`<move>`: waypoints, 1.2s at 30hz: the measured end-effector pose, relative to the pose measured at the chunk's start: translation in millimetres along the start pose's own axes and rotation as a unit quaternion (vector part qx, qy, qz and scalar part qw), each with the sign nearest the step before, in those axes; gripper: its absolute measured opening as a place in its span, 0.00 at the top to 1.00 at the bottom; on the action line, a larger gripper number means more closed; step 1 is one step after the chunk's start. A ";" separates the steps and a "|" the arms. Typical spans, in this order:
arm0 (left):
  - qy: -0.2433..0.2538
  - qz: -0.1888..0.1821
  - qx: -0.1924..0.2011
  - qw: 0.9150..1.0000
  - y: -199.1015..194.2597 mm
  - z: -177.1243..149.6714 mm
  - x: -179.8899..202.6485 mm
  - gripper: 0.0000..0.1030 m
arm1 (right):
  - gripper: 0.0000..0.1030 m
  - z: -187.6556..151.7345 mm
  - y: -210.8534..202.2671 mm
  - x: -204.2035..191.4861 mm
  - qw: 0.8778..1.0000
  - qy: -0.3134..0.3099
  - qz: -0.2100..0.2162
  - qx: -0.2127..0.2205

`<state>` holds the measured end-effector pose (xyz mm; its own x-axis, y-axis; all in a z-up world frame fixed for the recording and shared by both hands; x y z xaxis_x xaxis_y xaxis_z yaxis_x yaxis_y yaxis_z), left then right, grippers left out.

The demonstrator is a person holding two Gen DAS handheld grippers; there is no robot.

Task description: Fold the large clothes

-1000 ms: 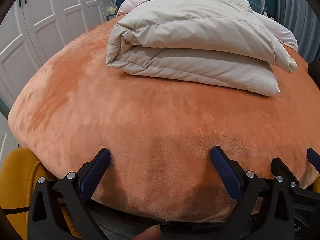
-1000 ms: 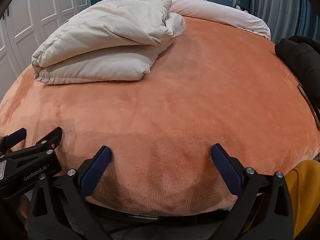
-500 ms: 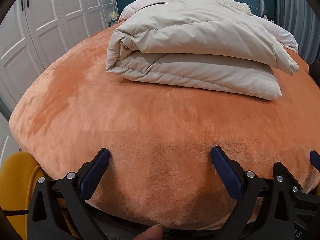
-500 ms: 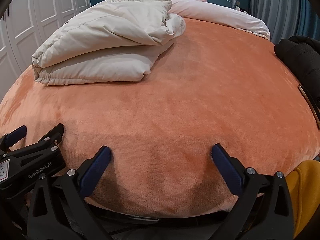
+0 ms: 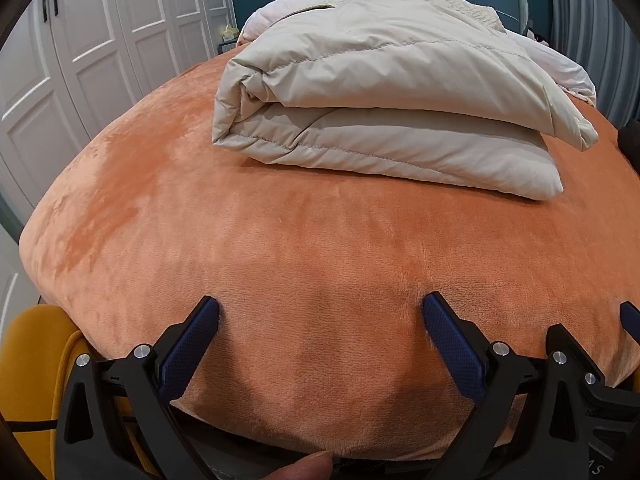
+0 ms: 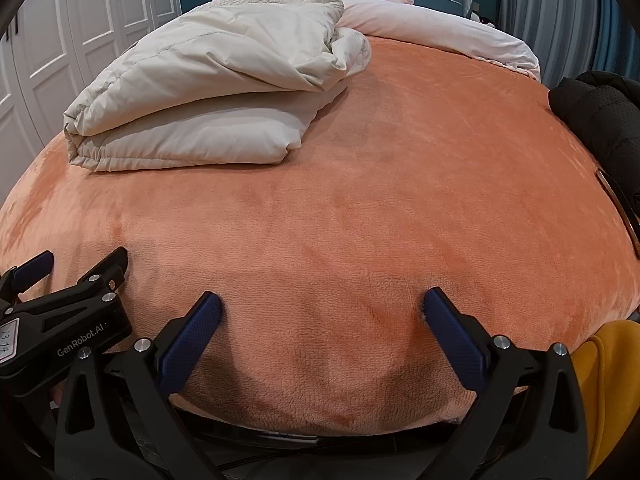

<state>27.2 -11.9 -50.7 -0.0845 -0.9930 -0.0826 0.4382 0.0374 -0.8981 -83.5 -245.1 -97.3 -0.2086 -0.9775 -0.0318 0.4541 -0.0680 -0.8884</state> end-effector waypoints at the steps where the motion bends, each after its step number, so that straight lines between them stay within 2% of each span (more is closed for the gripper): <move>1: 0.000 0.000 0.000 1.000 0.0 0.1 0.3 0.05 | 0.04 0.1 0.1 0.1 1.000 0.000 0.000 0.000; 33: 0.000 0.000 0.000 1.000 0.1 -0.1 1.0 0.05 | 0.04 -0.6 -0.2 -0.4 1.000 0.001 0.000 0.000; 36: -0.002 -0.001 0.000 1.000 0.2 0.0 0.6 0.05 | 0.05 0.2 -6.6 -3.0 1.000 0.001 -0.009 0.012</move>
<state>27.2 -12.5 -50.8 -0.0815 -0.9936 -0.0779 0.4385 0.0345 -0.8981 -85.7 -241.7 -91.2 -0.2185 -0.9757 -0.0175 0.4710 -0.0897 -0.8776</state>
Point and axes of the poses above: each gripper's, at about its wrist camera, not at the fingertips, and y roughly the way its jaws point, x to its right, z to its top, the point moved 3 cm from there along y, roughly the way its jaws point, and after that the axes turned 14 degrees about -x, right-handed, at the moved point
